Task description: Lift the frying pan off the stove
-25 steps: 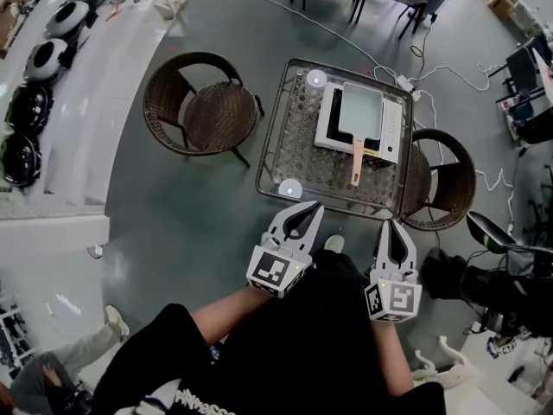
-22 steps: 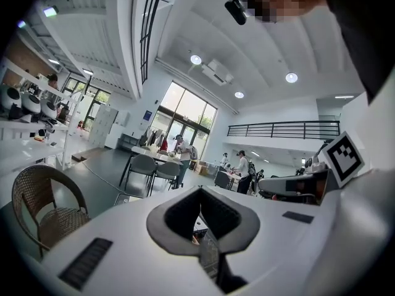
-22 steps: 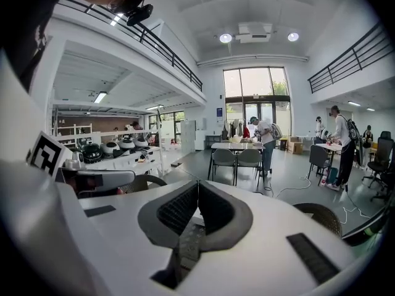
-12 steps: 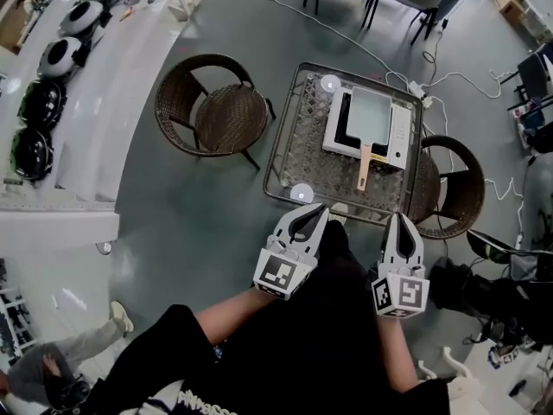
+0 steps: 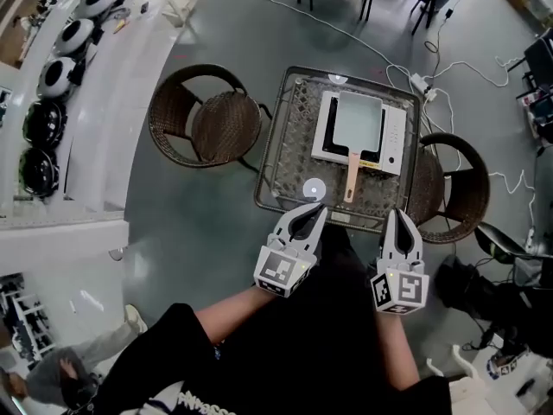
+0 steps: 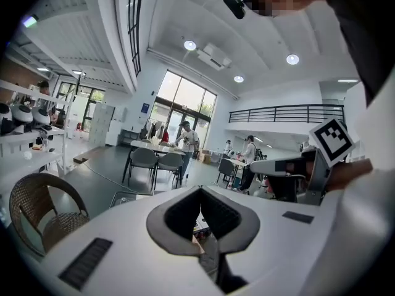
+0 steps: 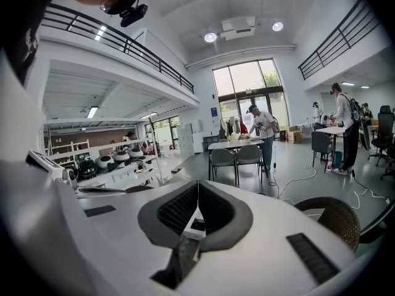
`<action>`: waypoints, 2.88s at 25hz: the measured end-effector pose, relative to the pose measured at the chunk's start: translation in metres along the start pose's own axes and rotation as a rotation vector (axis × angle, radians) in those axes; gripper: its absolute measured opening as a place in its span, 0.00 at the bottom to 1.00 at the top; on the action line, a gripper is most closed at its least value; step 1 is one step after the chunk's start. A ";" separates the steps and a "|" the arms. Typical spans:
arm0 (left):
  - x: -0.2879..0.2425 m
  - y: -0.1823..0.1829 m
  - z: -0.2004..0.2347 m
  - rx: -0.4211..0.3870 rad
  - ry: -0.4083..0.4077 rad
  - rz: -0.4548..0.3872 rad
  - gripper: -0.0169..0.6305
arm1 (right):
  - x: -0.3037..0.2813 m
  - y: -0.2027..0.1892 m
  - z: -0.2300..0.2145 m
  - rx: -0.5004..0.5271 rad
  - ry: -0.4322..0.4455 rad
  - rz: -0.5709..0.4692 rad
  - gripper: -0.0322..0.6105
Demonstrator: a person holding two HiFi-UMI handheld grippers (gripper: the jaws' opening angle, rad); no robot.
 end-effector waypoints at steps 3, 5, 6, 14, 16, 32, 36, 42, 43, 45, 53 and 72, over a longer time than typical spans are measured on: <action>-0.027 0.006 0.003 0.018 0.031 0.020 0.05 | -0.018 0.007 -0.026 -0.025 -0.009 0.003 0.10; -0.044 0.006 0.005 0.033 0.051 0.047 0.05 | -0.030 0.012 -0.041 -0.036 -0.011 0.011 0.10; -0.053 0.005 0.005 0.041 0.055 0.064 0.05 | -0.035 0.015 -0.048 -0.036 -0.015 0.018 0.10; -0.125 0.011 0.000 -0.036 0.037 0.164 0.05 | -0.085 0.032 -0.097 -0.043 -0.003 0.045 0.10; -0.143 0.011 -0.002 -0.066 0.030 0.181 0.05 | -0.093 0.035 -0.107 -0.056 -0.005 0.052 0.10; -0.236 -0.047 0.012 0.015 0.142 0.519 0.05 | -0.157 0.027 -0.160 -0.074 0.106 0.130 0.10; -0.252 -0.062 0.014 0.028 0.146 0.572 0.05 | -0.169 0.023 -0.184 -0.085 0.083 0.137 0.10; -0.264 -0.087 0.027 0.147 0.173 0.640 0.22 | -0.183 0.016 -0.201 -0.075 0.094 0.167 0.10; -0.267 -0.091 0.027 0.156 0.172 0.657 0.23 | -0.185 0.014 -0.201 -0.072 0.100 0.174 0.10; -0.274 -0.099 0.026 0.168 0.162 0.696 0.30 | -0.187 0.010 -0.202 -0.077 0.108 0.187 0.10; -0.294 -0.123 0.028 0.207 0.208 0.822 0.38 | -0.185 -0.005 -0.192 -0.071 0.180 0.224 0.10; -0.333 -0.162 0.037 0.386 0.140 1.051 0.29 | -0.187 -0.011 -0.235 -0.094 0.155 0.225 0.10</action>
Point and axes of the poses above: the fingertips, and each gripper's own axes: x backward along the fingers, z to its left, y out of its top, the point moved 9 cm from there along x, backward along the fingers, and after that the axes turned 7 degrees about z, right-handed, at the moved point
